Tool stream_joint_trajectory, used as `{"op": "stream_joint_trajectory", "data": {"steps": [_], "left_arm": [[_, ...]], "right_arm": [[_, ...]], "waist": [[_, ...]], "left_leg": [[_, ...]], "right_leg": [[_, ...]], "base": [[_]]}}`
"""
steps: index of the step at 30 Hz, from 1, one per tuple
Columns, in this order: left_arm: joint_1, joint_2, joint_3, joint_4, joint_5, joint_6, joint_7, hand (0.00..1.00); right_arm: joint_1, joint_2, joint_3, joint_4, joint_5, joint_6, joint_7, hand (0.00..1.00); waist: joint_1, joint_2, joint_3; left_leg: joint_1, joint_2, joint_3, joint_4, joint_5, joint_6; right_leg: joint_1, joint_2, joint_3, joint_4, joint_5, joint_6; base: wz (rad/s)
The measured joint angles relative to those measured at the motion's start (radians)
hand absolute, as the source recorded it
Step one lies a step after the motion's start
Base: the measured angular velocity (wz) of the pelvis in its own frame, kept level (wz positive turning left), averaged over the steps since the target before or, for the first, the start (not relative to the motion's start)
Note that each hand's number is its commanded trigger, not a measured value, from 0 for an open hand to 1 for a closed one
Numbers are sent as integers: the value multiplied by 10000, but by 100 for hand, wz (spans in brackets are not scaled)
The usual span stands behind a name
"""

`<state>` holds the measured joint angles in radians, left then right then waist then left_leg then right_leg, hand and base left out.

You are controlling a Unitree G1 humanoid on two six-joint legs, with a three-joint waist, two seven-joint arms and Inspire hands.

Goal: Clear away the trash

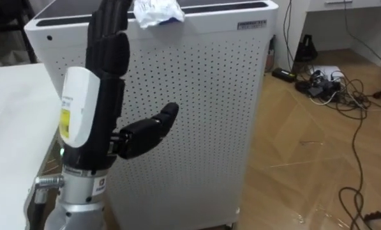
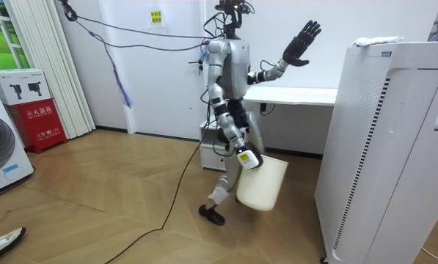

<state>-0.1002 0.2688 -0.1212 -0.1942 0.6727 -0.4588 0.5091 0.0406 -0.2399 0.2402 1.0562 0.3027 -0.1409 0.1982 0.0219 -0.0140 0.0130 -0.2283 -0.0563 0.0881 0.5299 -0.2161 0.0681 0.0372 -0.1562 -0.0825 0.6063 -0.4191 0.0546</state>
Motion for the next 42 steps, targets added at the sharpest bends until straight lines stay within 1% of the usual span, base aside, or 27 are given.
{"op": "stream_joint_trajectory", "data": {"steps": [1, 2, 3, 4, 5, 6, 7, 8, 9, 10, 11, 12, 14, 15, 17, 18, 20, 24, 26, 29, 31, 33, 34, 35, 37, 41, 42], "left_arm": [[-211, 53, 6, 0, 98, -68, 68, 0], [-292, 67, 15, -4, 197, -101, 149, 0], [-424, 92, 17, -3, 362, -149, 327, 0], [-570, 183, 19, -4, 421, -198, 476, 0], [-633, 223, 26, -18, 474, -200, 536, 0], [-734, 303, 62, -67, 595, -192, 665, 0], [-779, 356, 68, -136, 622, -157, 691, 0], [-791, 370, 69, -160, 641, -149, 691, 0], [-800, 405, 86, -189, 645, -129, 694, 0], [-744, 364, 85, -180, 660, -71, 691, 0], [-745, 397, 112, -206, 658, -67, 692, 0], [-753, 404, 214, -326, 659, -54, 699, 0], [-761, 404, 232, -494, 664, -47, 694, 0], [-754, 408, 232, -611, 667, -35, 681, 0], [-661, 483, 233, -987, 668, 29, 655, 0], [-617, 584, 233, -1273, 676, 37, 645, 0], [-526, 652, 255, -1648, 688, 40, 639, 0], [-515, 708, 296, -1845, 690, 136, 641, 0], [-515, 811, 296, -1848, 699, 202, 640, 0], [-517, 1019, 373, -1851, 1046, 312, 544, 0], [-517, 1042, 394, -1850, 1217, 376, 424, 0], [-517, 1043, 397, -1850, 1293, 438, 265, 0], [-517, 1045, 396, -1839, 1275, 502, 189, 0], [-516, 1045, 394, -1824, 1275, 545, 160, 0], [-516, 1044, 394, -1749, 1282, 787, 2, 0], [-516, 1038, 392, -1706, 1283, 1087, -209, 0], [-516, 1030, 391, -1658, 1284, 1157, -260, 0]], "right_arm": [[5, 17, 8, -3, -4, 0, 17, 100], [4, 11, 10, -8, -27, 0, 24, 100], [2, 16, 32, -14, -34, 0, 41, 100], [-2, 30, 103, -67, -33, -1, 56, 100], [-2, 29, 122, -96, -31, -3, 58, 100], [-61, 27, 124, -121, -26, -4, 63, 100], [-63, 24, 123, -151, -62, -6, 76, 100], [-38, 28, 124, -152, -143, -6, 95, 100], [20, 37, 126, -153, -382, -5, 122, 100], [118, 10, 109, -145, -532, 1, 112, 100], [132, 21, 125, -139, -618, 2, 121, 100], [79, 41, 134, -105, -726, 3, 131, 100], [62, 36, 127, -78, -719, 5, 126, 100], [60, 42, 129, -83, -720, 8, 131, 100], [54, 40, 134, -85, -725, 8, 233, 100], [49, 40, 136, -85, -725, 8, 361, 100], [68, 30, 135, -88, -725, 8, 519, 100], [46, 8, 135, -131, -736, 8, 547, 100], [49, 10, 149, -131, -760, 8, 562, 100], [48, -25, 138, -143, -795, 3, 660, 100], [56, -32, 130, -221, -799, 3, 668, 100], [66, -39, 119, -390, -798, 3, 670, 100], [63, -63, 119, -511, -798, -9, 671, 100], [59, -76, 116, -529, -817, -15, 675, 100], [62, -110, 115, -533, -1088, -9, 850, 100], [92, -138, 113, -690, -1253, 17, 1066, 100], [92, -160, 113, -786, -1386, 42, 1127, 100]], "waist": [[3, 8, 7], [25, 58, 11], [146, 185, 21], [164, 314, 43], [174, 394, 41], [251, 543, 74], [274, 628, 70], [285, 635, 66], [288, 582, 88], [185, 666, 68], [193, 627, 60], [275, 619, 24], [361, 581, 31], [395, 560, 14], [461, 423, -24], [513, 323, -4], [657, 263, -19], [701, 266, -21], [685, 265, -20], [650, 271, -24], [620, 280, -20], [604, 301, -21], [576, 346, 3], [531, 366, 5], [405, 433, -6], [273, 475, -32], [184, 481, -35]], "left_leg": [[138, -106, 43, 168, -244, 124], [198, -121, 66, 223, -368, 174], [396, -114, 155, 214, -542, 256], [543, -111, 142, 146, -626, 331], [589, -101, 101, 91, -647, 354], [641, -32, 58, -89, -651, 363], [666, 35, 63, -274, -629, 372], [694, 49, 65, -337, -624, 371], [803, 22, 85, -452, -628, 365], [937, 30, -65, -569, -646, 322], [1009, 33, -79, -706, -624, 283], [1047, 69, -85, -909, -577, 212], [1198, 115, -115, -1168, -490, 143], [1298, 127, -186, -1322, -453, 108], [1432, 146, -237, -1550, -418, 56], [1537, 176, -246, -1638, -415, 49], [1745, 257, -263, -1785, -415, 40], [1947, 257, -410, -2037, -386, -8], [2047, 256, -482, -2131, -376, -25], [2257, 253, -516, -2302, -349, -70], [2264, 246, -626, -2305, -343, -80], [2272, 257, -630, -2322, -331, -100], [2277, 263, -661, -2335, -326, -108], [2287, 262, -665, -2359, -324, -112], [2386, 254, -654, -2536, -294, -150], [2406, 263, -607, -2615, -277, -170], [2407, 264, -607, -2618, -277, -170]], "right_leg": [[-183, -199, -31, 672, 84, 104], [-219, -260, -53, 899, 170, 217], [-241, -343, -162, 1132, 396, 305], [-243, -405, -368, 1281, 646, 322], [-305, -409, -410, 1328, 722, 358], [-625, -318, -391, 1116, 467, 342], [-1043, -173, -429, 611, 343, 273], [-1225, -103, -433, 249, 354, 261], [-1457, -79, -470, -723, 703, 209], [-1485, -8, -610, -928, 1207, 174], [-1405, 26, -650, -1088, 1242, 166], [-1211, 182, -673, -1447, 1307, 96], [-1008, 255, -760, -1829, 1424, 44], [-864, 301, -821, -2057, 1472, 26], [-696, 380, -839, -2348, 1507, 11], [-531, 426, -862, -2535, 1532, -7], [-163, 560, -897, -3085, 1708, -24], [177, 635, -1008, -3619, 1850, -27], [354, 665, -1072, -3797, 1895, -32], [617, 699, -1103, -4045, 1930, -51], [672, 713, -1151, -4077, 1933, -56], [680, 744, -1139, -4225, 1982, -83], [688, 760, -1129, -4249, 2008, -90], [695, 763, -1125, -4259, 2009, -90], [769, 773, -1111, -4360, 2038, -83], [769, 779, -1053, -4374, 2045, -88], [749, 779, -1053, -4384, 2045, -88]], "base": [[11], [-6], [-14], [-16], [-15], [-18], [-16], [0], [20], [18], [9], [-8], [-1], [10], [6], [0], [-2], [9], [7], [1], [7], [1], [0], [0], [0], [-6], [0]]}}
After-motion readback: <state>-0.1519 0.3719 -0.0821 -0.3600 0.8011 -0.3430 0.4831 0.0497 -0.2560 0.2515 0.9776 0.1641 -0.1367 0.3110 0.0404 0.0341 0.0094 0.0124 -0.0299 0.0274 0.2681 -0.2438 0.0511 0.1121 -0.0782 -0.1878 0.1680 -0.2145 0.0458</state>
